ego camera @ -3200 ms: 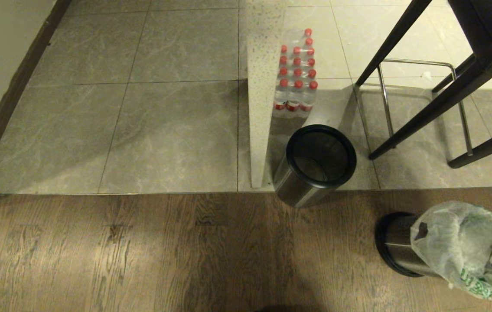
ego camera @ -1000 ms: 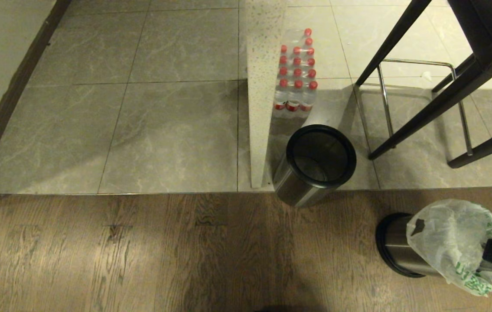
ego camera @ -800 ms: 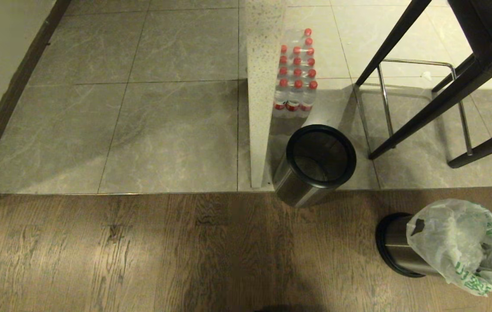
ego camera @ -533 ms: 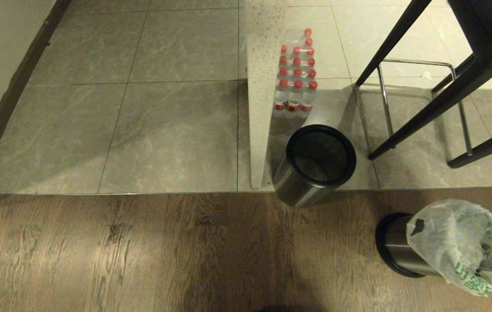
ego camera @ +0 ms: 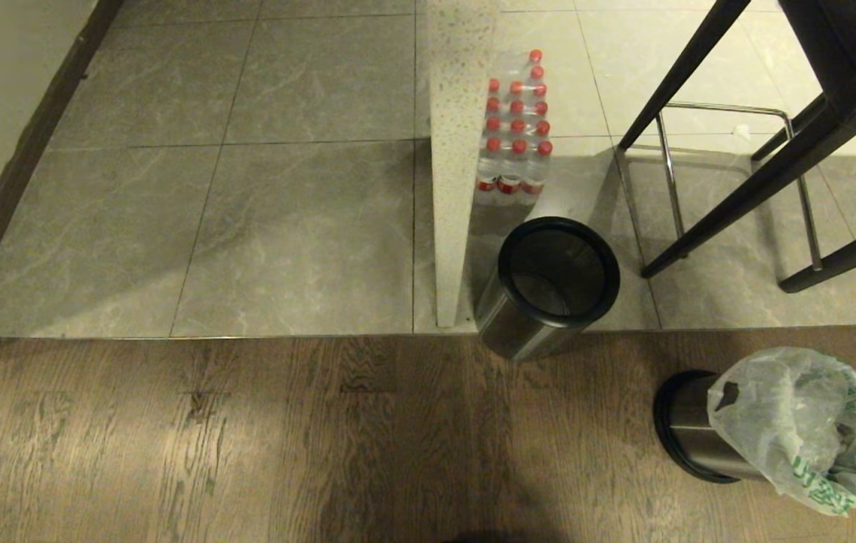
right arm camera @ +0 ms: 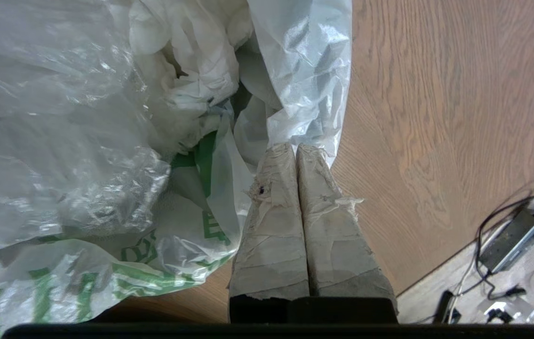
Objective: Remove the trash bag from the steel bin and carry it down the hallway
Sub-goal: Pick up the trash bag
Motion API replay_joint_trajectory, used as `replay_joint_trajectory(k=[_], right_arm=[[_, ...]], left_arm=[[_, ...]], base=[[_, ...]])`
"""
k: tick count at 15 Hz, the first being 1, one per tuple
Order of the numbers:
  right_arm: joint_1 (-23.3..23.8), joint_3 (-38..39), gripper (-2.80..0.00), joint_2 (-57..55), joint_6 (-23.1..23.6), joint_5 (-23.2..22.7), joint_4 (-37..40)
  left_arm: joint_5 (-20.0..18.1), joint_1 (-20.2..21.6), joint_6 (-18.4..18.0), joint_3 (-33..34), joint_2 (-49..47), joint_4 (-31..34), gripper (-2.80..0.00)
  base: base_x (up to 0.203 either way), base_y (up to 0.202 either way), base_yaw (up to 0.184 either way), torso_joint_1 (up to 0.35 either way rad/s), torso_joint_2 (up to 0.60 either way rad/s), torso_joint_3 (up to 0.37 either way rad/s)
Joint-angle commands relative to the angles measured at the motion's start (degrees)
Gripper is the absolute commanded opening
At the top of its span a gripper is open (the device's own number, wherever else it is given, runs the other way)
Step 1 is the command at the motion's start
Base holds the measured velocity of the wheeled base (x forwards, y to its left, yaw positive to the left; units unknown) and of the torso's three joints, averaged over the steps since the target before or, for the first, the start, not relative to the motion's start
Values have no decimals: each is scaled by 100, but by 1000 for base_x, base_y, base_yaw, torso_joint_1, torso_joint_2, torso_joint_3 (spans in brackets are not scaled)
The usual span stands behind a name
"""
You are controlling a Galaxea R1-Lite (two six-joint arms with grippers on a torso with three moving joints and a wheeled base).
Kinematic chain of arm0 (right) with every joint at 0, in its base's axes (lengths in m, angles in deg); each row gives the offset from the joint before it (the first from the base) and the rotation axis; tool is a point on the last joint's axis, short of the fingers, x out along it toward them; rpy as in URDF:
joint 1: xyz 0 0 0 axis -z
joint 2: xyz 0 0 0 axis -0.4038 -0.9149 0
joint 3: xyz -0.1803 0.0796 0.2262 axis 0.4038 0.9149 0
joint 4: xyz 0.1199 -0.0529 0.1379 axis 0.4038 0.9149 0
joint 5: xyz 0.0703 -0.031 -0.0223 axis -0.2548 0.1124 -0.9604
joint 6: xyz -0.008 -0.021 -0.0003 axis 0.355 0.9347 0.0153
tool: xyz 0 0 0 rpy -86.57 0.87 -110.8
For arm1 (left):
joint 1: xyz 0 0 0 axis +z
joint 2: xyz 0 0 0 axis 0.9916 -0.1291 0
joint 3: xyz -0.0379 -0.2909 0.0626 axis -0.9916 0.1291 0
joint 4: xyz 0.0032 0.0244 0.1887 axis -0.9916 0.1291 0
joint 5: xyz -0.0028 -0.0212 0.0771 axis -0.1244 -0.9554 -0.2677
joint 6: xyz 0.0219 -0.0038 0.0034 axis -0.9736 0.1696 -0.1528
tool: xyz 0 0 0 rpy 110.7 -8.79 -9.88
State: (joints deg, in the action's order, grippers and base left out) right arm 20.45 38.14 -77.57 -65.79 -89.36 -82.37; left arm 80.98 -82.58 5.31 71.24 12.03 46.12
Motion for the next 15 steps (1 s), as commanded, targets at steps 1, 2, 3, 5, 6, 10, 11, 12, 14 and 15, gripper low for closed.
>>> replay_joint_trajectory(k=[1,2,3,5,6,10,11,12,14,15], right_arm=[[3,-5,-280,-73,11,-9,-26],[-10,-5,-280,-140,11,-2,-53],[-25,-7,-280,-242,11,2,-99],[-48,-107,-280,-471,11,33,-302],[-74,-188,-280,-577,11,99,-351],[-288,-570,-280,-1029,-135,188,-597],[-380,-624,-280,-1153,-223,188,-667],[-511,-698,-280,-1229,-401,188,-693],[-768,-802,-280,-1301,-836,188,-821],[-889,-823,-280,-1304,-1024,188,-931]], left_arm=[[-1,0,2,4,-6,-4,-280],[-1,0,2,6,-6,-4,-280],[8,0,2,0,-6,-4,-280],[-1,8,2,9,-6,-4,-280],[2,0,2,0,-6,-4,-280],[-1,0,2,0,-6,-4,-280],[-1,1,2,0,-6,-4,-280],[-1,0,2,0,-6,-4,-280],[-1,8,2,0,-6,-4,-280],[-1,0,2,0,-6,-4,-280]], base=[[0,0,0,0,0,0],[0,0,0,0,0,0],[0,0,0,0,0,0],[0,0,0,0,0,0],[0,0,0,0,0,0],[0,0,0,0,0,0],[0,0,0,0,0,0],[0,0,0,0,0,0],[0,0,0,0,0,0],[0,0,0,0,0,0]])
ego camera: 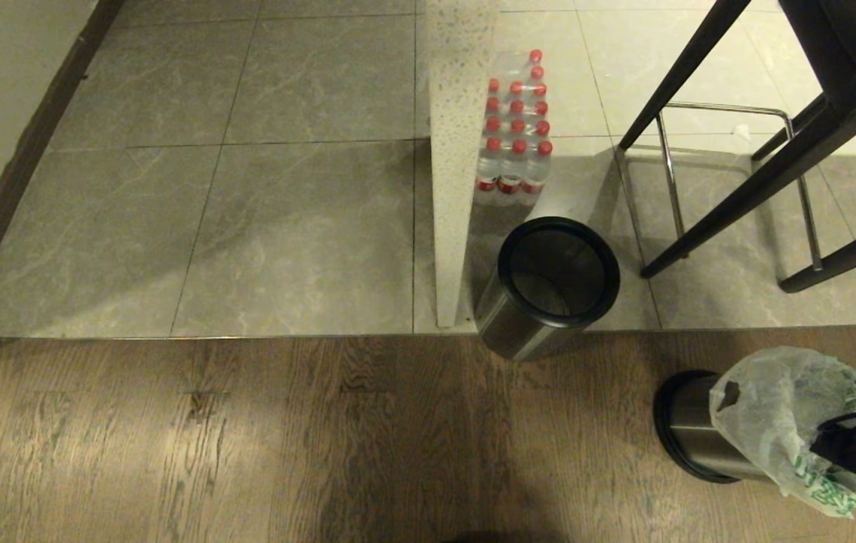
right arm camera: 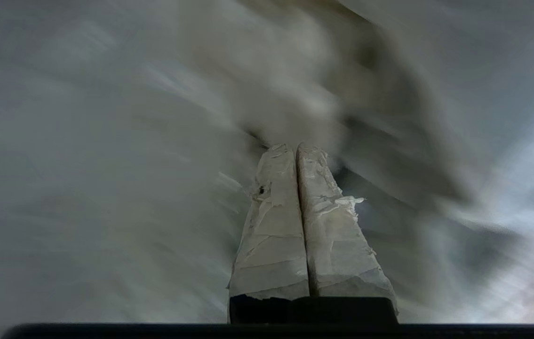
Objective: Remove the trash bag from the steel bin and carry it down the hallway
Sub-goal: Pick up the trash bag
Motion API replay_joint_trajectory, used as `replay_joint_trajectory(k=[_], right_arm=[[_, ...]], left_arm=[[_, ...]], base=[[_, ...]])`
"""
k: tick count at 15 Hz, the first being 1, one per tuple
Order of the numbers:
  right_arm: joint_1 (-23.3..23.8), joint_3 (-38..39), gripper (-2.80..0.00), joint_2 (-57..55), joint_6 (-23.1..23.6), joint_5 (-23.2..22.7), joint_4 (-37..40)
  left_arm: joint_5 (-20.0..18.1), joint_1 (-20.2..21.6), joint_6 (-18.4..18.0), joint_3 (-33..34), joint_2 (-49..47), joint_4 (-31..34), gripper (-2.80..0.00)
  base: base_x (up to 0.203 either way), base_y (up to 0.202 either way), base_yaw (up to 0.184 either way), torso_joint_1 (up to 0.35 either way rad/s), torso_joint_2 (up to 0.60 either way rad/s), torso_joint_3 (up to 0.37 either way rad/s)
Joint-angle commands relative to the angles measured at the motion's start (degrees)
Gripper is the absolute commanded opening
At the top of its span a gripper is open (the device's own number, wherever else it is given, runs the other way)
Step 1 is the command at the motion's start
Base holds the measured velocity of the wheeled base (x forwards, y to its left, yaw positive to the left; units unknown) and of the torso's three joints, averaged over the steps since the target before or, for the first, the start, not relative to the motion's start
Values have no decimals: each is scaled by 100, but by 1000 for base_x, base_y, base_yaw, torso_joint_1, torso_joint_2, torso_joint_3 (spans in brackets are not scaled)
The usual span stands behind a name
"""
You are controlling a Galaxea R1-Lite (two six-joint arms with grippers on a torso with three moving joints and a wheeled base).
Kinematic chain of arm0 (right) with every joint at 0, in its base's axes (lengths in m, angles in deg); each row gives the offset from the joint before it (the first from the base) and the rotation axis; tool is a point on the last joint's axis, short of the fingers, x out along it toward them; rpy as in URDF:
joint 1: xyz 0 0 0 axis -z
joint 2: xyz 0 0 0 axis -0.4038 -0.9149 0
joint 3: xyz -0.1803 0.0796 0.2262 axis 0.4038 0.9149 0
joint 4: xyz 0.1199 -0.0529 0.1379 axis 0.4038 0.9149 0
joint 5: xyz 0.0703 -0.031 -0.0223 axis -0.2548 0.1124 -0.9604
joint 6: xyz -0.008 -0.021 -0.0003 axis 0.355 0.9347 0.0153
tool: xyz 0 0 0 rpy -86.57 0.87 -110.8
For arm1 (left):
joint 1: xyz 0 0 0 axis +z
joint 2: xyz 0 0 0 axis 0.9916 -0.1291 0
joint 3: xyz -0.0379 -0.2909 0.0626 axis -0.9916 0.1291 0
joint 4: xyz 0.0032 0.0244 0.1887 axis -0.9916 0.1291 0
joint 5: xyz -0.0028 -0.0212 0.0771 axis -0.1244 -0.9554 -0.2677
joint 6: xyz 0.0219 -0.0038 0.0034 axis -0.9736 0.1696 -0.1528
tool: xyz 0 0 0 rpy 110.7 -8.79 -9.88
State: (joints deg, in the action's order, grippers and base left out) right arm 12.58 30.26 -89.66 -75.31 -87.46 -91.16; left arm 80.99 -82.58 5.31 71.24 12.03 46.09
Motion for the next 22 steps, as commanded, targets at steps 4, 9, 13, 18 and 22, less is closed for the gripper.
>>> replay_joint_trajectory(k=[4,9,13,18,22], right_arm=[[-251,136,-280,244,-446,-32,-57],[-153,685,-280,1362,-455,-154,128],[-151,1629,-280,2315,-398,-142,537],[-190,2265,-280,3525,624,194,2600],[-880,2422,-280,3810,1019,1413,3249]], left_arm=[[-2,0,2,0,-6,-2,-280],[2,0,2,0,-6,-2,-280],[-2,8,2,0,-6,-2,-280],[-1,0,2,0,-6,-2,-280],[5,7,2,0,-6,-2,-280]], base=[[0,0,0,0,0,0],[0,0,0,0,0,0],[0,0,0,0,0,0],[0,0,0,0,0,0],[0,0,0,0,0,0]])
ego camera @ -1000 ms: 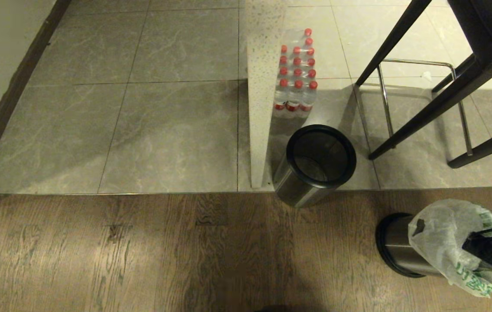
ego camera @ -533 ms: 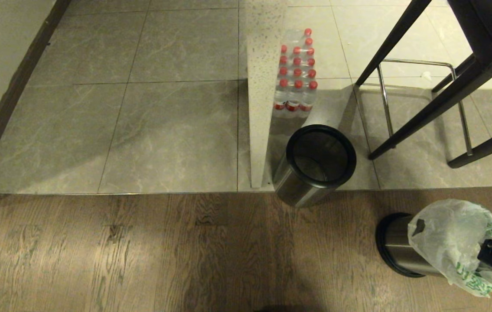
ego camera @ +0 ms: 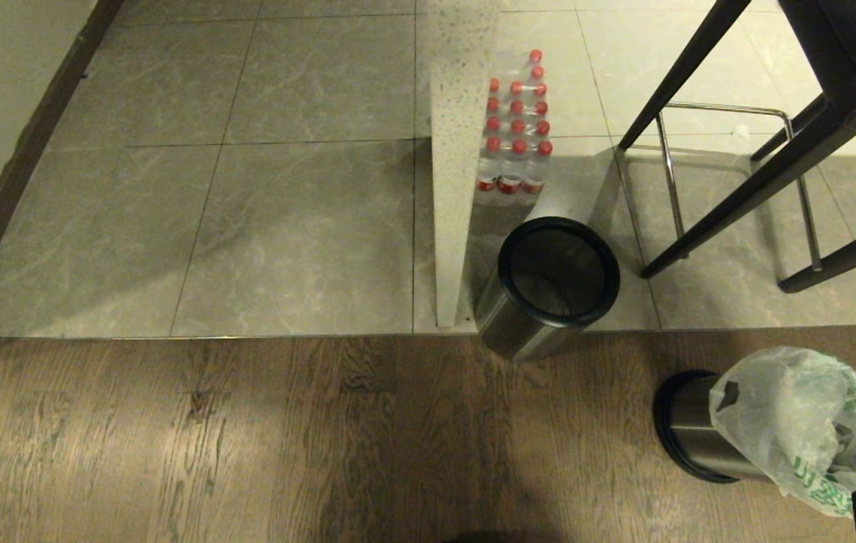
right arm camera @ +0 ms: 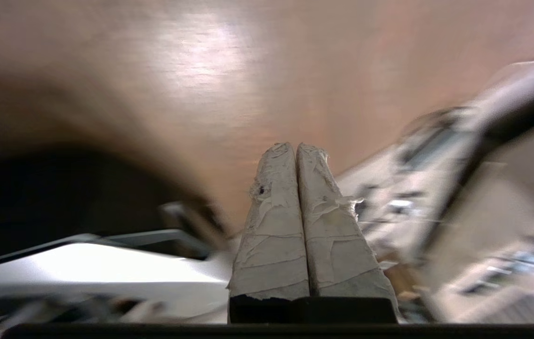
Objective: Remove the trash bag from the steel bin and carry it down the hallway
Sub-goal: Pick up the trash bag
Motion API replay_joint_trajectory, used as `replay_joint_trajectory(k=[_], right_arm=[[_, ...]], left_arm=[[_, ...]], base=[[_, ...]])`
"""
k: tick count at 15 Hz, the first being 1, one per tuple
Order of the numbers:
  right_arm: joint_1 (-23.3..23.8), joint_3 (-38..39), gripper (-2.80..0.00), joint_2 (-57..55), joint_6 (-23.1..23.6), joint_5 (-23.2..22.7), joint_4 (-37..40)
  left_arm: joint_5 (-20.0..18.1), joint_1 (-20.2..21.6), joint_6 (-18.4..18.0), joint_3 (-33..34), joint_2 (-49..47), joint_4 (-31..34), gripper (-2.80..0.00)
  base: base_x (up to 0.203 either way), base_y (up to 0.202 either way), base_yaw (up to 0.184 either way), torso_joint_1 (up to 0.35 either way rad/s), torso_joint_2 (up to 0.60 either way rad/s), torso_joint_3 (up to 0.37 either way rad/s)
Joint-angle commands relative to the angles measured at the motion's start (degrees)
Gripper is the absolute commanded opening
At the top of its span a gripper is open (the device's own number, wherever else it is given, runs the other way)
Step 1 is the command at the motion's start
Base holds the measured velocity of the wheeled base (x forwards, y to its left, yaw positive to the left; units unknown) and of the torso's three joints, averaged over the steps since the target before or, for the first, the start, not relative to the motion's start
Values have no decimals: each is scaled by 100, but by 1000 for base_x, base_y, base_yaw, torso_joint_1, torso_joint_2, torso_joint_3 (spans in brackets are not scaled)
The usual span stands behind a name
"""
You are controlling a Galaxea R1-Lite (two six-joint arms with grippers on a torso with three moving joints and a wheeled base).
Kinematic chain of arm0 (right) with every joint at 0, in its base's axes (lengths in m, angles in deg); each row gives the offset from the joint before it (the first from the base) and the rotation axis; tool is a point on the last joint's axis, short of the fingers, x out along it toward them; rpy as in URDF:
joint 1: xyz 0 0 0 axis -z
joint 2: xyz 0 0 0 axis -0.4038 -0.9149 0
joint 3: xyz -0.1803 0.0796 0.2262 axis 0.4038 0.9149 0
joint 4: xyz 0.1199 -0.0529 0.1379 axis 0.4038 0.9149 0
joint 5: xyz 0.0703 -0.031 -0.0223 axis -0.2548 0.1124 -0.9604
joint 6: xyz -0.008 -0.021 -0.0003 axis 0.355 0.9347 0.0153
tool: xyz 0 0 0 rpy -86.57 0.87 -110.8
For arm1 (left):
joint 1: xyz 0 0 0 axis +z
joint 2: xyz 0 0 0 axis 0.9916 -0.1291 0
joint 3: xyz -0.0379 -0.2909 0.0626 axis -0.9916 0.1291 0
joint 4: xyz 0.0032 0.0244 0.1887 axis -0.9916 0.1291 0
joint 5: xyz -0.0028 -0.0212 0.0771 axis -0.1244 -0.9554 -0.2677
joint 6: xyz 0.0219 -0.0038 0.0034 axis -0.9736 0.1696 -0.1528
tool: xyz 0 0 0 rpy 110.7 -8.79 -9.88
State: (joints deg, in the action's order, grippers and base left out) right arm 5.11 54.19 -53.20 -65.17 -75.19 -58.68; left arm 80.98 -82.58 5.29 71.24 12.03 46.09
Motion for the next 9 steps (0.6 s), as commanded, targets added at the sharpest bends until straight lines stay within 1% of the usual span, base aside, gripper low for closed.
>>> replay_joint_trajectory(k=[1,2,3,5,7,9], right_arm=[[-315,27,-280,101,9,529,0],[-512,20,-280,-38,6,920,-22],[-566,6,-280,-172,5,1157,-141],[-692,-30,-280,-398,54,1164,-348],[-1174,-158,-280,-655,130,1091,-427],[-1752,-326,-280,-957,113,987,-809]], left_arm=[[7,0,5,0,-6,-2,-280],[-2,0,5,0,-6,-2,-280],[-2,9,5,0,-6,-2,-280],[1,0,5,0,-6,-2,-280],[-2,0,5,0,-6,-2,-280],[2,4,5,0,-6,-2,-280]], base=[[0,0,0,0,0,0],[0,0,0,0,0,0],[0,0,0,0,0,0],[0,0,0,0,0,0],[0,0,0,0,0,0],[0,0,0,0,0,0]])
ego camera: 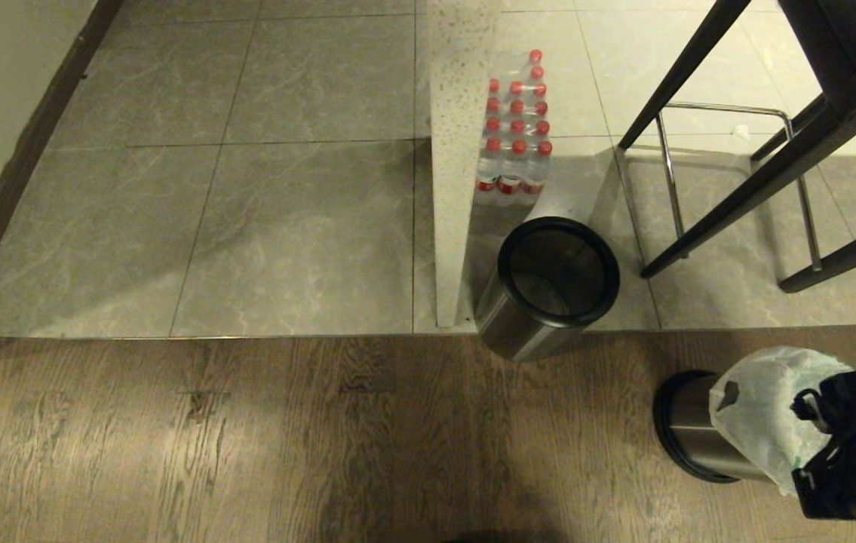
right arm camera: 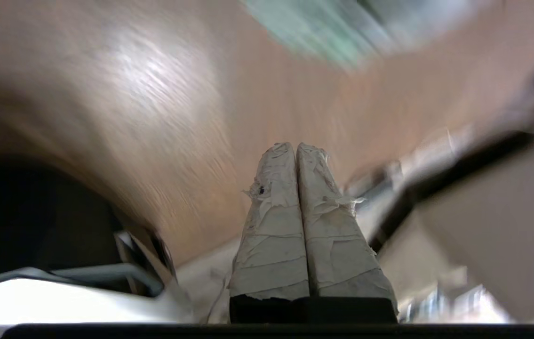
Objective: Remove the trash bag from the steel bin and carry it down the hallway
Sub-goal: Pick up the trash bag
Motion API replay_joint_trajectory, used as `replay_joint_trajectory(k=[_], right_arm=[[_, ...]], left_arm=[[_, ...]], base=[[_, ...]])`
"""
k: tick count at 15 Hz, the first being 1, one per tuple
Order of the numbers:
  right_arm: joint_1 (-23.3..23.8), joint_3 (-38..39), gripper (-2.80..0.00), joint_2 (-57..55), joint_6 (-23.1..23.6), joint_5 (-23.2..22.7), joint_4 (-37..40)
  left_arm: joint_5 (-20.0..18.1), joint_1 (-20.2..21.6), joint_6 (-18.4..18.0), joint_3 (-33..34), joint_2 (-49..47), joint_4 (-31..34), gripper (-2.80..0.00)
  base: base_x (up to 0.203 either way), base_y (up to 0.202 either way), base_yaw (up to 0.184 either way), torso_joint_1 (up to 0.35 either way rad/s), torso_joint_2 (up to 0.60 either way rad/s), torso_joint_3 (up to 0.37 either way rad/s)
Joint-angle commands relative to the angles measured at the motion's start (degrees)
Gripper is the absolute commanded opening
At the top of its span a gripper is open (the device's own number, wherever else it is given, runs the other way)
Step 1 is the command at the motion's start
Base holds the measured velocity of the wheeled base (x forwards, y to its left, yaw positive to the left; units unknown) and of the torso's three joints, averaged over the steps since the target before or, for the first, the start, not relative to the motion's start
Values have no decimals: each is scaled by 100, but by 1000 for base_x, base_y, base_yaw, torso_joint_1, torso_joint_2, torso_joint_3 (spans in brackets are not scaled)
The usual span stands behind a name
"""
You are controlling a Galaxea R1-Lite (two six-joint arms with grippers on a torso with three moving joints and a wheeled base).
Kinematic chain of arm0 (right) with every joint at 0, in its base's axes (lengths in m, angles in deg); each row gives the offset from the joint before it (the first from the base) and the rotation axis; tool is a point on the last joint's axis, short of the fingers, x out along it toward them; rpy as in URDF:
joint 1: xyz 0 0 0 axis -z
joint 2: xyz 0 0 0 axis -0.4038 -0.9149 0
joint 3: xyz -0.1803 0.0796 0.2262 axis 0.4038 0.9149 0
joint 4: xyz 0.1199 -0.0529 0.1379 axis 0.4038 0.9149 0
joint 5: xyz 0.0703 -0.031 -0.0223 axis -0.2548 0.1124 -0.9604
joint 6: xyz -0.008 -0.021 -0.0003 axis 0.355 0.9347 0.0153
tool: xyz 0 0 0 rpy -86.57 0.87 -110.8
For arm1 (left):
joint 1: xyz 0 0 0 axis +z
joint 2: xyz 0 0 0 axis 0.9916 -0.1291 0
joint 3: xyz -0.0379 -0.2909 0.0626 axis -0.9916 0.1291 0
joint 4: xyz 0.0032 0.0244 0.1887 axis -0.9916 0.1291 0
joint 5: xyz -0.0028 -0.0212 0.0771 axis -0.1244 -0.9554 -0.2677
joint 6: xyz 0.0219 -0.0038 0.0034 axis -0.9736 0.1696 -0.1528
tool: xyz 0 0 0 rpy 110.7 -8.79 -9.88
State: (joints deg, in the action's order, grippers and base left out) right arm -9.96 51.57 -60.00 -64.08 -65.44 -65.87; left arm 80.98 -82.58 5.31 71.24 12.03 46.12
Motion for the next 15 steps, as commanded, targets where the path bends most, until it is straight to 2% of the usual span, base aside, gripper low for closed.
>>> replay_joint_trajectory(k=[1,5,10,15], right_arm=[[-403,-94,-280,-440,1,-46,-352],[-628,-356,-280,-1215,56,-136,-1604],[-763,-1138,-280,-1939,172,-125,-1908],[-767,-1538,-280,-2613,767,-87,-2694]], left_arm=[[-1,0,3,9,-6,-4,-280],[-1,0,3,0,-6,-4,-280],[-1,0,3,0,-6,-4,-280],[1,0,3,8,-6,-4,-280]], base=[[0,0,0,0,0,0],[0,0,0,0,0,0],[0,0,0,0,0,0],[0,0,0,0,0,0]])
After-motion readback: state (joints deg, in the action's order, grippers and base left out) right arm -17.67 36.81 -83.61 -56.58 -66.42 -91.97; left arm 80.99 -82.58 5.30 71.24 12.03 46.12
